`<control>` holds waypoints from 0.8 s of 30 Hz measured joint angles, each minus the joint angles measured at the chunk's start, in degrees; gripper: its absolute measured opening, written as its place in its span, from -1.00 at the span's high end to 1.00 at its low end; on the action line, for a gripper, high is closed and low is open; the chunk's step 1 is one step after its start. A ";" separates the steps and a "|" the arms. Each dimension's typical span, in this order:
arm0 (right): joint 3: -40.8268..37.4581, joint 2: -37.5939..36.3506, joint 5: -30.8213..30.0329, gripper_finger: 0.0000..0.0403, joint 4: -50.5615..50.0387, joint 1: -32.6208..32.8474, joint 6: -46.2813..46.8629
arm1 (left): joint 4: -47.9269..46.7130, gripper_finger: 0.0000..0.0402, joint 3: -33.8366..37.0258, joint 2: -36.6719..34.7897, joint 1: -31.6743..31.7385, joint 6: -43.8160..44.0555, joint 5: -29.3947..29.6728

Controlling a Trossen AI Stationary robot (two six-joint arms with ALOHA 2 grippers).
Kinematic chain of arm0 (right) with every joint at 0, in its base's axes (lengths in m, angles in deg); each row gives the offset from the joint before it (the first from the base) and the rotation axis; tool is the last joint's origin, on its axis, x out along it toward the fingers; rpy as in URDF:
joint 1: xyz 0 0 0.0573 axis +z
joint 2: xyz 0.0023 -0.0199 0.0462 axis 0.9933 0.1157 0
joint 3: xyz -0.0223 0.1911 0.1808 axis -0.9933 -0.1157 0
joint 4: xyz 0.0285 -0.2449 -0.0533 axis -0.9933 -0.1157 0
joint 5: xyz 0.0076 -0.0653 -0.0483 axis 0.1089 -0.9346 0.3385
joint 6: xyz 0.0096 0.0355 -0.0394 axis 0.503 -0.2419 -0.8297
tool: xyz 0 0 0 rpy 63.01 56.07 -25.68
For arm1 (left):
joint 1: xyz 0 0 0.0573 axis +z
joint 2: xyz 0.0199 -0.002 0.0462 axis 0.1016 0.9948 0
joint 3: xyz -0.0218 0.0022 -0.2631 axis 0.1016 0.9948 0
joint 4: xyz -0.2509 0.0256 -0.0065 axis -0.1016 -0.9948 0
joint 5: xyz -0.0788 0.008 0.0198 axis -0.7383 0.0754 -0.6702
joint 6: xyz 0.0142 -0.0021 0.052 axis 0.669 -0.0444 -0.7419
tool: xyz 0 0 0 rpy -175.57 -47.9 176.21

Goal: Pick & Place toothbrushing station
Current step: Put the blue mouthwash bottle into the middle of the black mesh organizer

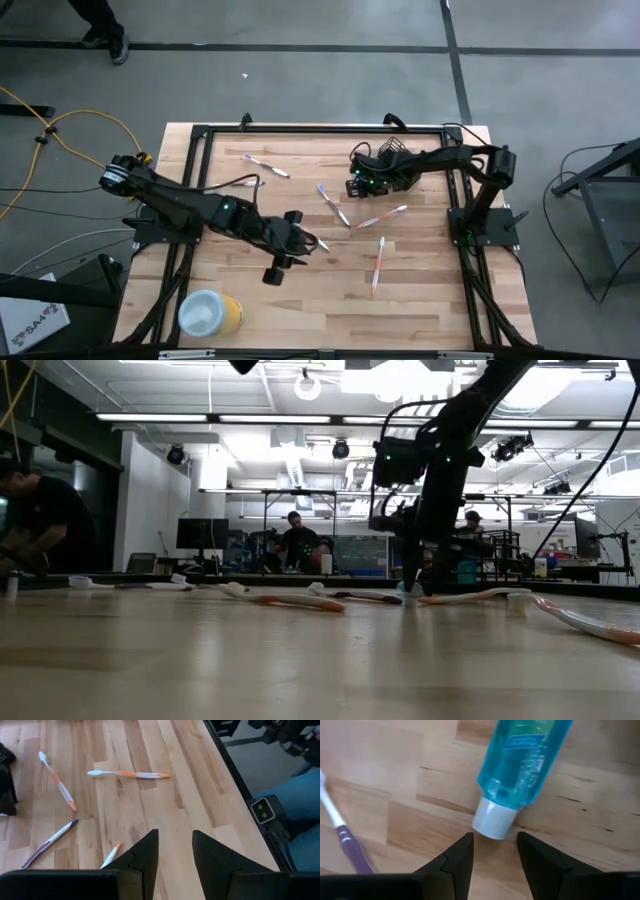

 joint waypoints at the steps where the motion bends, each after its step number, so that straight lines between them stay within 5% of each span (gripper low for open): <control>1: 0.05 0.51 0.09 0.26 0.15 -0.07 0.00 | 0.00 0.43 0.00 0.00 -0.15 0.00 0.01; 24: 3.78 1.46 -1.62 0.26 1.21 -1.65 0.48 | -0.23 0.43 -0.02 0.00 -0.65 -1.84 0.20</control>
